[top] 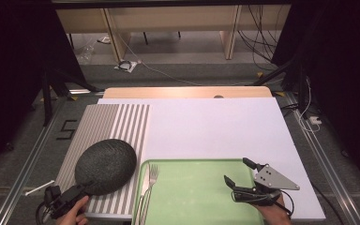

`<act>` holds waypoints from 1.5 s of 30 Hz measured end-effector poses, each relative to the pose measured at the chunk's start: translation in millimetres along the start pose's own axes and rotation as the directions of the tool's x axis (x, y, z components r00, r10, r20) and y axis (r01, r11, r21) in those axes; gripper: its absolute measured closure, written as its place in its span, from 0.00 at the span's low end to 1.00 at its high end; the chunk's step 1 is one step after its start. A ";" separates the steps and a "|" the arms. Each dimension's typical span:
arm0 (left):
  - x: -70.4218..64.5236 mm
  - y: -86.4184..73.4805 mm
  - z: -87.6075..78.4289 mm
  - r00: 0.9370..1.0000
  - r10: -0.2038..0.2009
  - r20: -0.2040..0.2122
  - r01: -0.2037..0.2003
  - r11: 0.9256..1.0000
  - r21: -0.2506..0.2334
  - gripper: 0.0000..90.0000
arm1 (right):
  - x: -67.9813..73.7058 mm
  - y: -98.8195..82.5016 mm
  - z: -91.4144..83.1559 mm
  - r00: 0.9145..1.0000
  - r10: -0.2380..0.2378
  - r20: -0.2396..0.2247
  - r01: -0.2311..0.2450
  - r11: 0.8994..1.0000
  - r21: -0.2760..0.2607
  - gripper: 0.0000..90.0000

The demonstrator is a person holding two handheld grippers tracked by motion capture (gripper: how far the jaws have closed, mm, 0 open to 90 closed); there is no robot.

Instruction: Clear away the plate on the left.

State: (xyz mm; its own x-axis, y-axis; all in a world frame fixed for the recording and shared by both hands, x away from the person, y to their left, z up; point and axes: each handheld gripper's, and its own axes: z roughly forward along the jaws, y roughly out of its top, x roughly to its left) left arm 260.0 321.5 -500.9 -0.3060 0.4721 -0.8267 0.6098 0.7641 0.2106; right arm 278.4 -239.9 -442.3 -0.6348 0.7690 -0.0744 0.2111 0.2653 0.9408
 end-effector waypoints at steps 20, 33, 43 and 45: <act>8.1 -11.2 7.6 0.989 -0.142 0.032 0.145 0.986 -0.084 0.58 | 1.1 -0.4 1.9 1.000 0.001 -0.007 -0.001 1.000 0.005 0.18; 14.3 -13.4 8.6 0.978 -0.204 0.051 0.209 0.972 -0.110 0.71 | 1.5 -0.5 2.4 1.000 -0.002 -0.008 0.002 1.000 0.010 0.18; 18.8 -14.5 8.8 0.969 -0.222 0.105 0.234 0.965 -0.115 0.91 | 2.0 -0.7 3.0 1.000 -0.004 -0.010 0.004 1.000 0.007 0.18; 19.4 -14.7 9.0 0.967 -0.229 0.114 0.243 0.963 -0.118 0.92 | 2.0 -0.7 2.9 1.000 -0.005 -0.010 0.005 1.000 0.008 0.18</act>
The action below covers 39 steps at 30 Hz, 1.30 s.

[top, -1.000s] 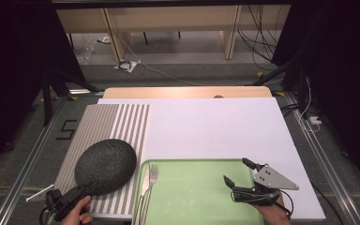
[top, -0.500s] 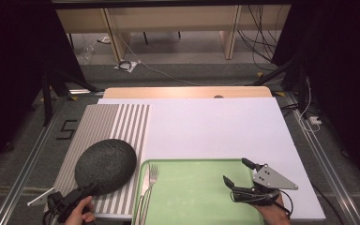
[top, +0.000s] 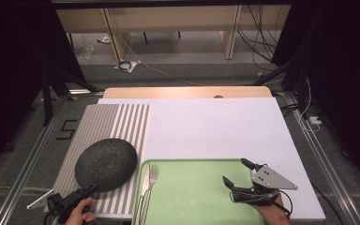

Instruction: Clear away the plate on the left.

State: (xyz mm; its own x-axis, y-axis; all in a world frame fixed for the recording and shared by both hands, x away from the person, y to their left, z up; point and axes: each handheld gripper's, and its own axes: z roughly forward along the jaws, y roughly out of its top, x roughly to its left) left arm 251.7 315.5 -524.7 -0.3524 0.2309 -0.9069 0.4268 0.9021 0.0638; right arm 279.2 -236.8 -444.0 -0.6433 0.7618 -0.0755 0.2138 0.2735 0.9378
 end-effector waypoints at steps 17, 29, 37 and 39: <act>2.2 -0.5 0.6 0.997 -0.050 0.059 0.048 0.999 0.020 0.94 | -0.1 0.0 -0.5 1.000 0.000 -0.001 0.000 1.000 0.000 0.18; -3.1 -3.1 0.3 0.991 -0.034 0.126 0.030 0.999 0.032 0.95 | -0.8 0.1 -0.7 1.000 -0.001 -0.001 0.001 1.000 0.001 0.18; -7.4 -7.7 1.9 0.988 -0.016 0.157 0.007 0.998 0.061 0.95 | -1.1 0.1 -1.0 1.000 0.001 0.000 -0.001 1.000 0.003 0.18; -9.4 -10.3 2.0 0.988 -0.006 0.157 -0.005 0.998 0.066 0.95 | -1.1 0.0 -1.0 1.000 0.000 0.000 0.000 1.000 0.003 0.18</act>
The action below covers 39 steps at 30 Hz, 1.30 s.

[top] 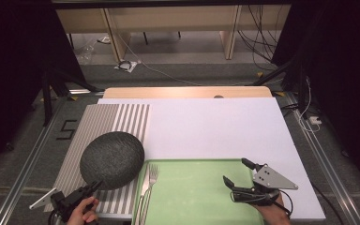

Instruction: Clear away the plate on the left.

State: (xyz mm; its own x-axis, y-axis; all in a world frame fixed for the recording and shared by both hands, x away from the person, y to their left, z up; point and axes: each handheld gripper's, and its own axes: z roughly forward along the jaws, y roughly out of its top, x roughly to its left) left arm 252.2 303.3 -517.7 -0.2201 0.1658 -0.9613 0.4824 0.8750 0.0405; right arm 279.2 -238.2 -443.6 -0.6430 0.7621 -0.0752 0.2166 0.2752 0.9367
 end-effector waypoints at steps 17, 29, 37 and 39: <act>-13.8 -25.9 13.0 0.998 0.021 0.052 -0.027 0.993 0.111 0.94 | -0.5 0.0 0.0 1.000 -0.001 0.000 0.001 1.000 -0.002 0.18; -21.5 -44.4 23.0 0.996 0.058 0.072 -0.071 0.979 0.193 0.94 | -0.7 -0.1 0.0 1.000 -0.001 0.002 0.001 1.000 -0.003 0.18; -25.8 -57.8 30.7 0.994 0.069 0.084 -0.088 0.965 0.248 0.95 | -1.0 -0.1 -0.1 1.000 0.003 0.001 -0.003 1.000 -0.007 0.18; -26.6 -59.7 33.6 0.993 0.075 0.089 -0.097 0.958 0.270 0.95 | -1.1 -0.1 -0.2 1.000 0.003 0.002 -0.003 1.000 -0.007 0.18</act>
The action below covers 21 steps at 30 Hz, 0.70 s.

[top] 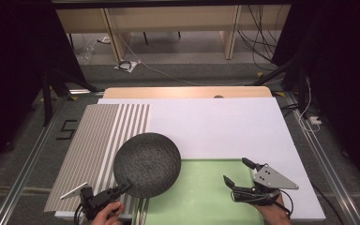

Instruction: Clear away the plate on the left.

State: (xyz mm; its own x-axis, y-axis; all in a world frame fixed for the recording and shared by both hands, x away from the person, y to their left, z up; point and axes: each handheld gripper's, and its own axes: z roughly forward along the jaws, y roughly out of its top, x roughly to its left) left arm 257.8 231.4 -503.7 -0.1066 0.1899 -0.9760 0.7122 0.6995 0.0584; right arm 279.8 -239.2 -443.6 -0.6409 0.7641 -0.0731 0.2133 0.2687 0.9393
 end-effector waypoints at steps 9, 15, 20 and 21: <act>-3.6 -9.2 14.4 1.000 0.025 0.002 -0.025 0.997 0.071 0.95 | -0.4 0.0 0.3 1.000 0.003 0.000 -0.003 1.000 0.000 0.18; -5.2 -16.3 23.6 1.000 0.027 0.003 -0.027 0.994 0.109 0.95 | -0.9 0.1 0.1 1.000 0.006 0.004 -0.006 1.000 -0.006 0.18; -5.4 -22.4 31.2 0.999 0.038 0.000 -0.038 0.988 0.152 0.95 | -0.3 0.1 0.5 1.000 0.007 0.005 -0.007 1.000 -0.010 0.18; -5.5 -23.6 33.3 0.999 0.035 0.002 -0.035 0.987 0.157 0.95 | -0.1 0.2 0.6 1.000 0.006 0.004 -0.006 1.000 -0.007 0.18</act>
State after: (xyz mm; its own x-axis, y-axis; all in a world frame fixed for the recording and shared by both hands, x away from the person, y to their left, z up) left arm 264.6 190.8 -506.7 -0.0803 0.2131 -0.9737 0.8156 0.5757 0.0587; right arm 280.3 -238.9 -443.6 -0.6368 0.7680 -0.0687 0.2122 0.2602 0.9420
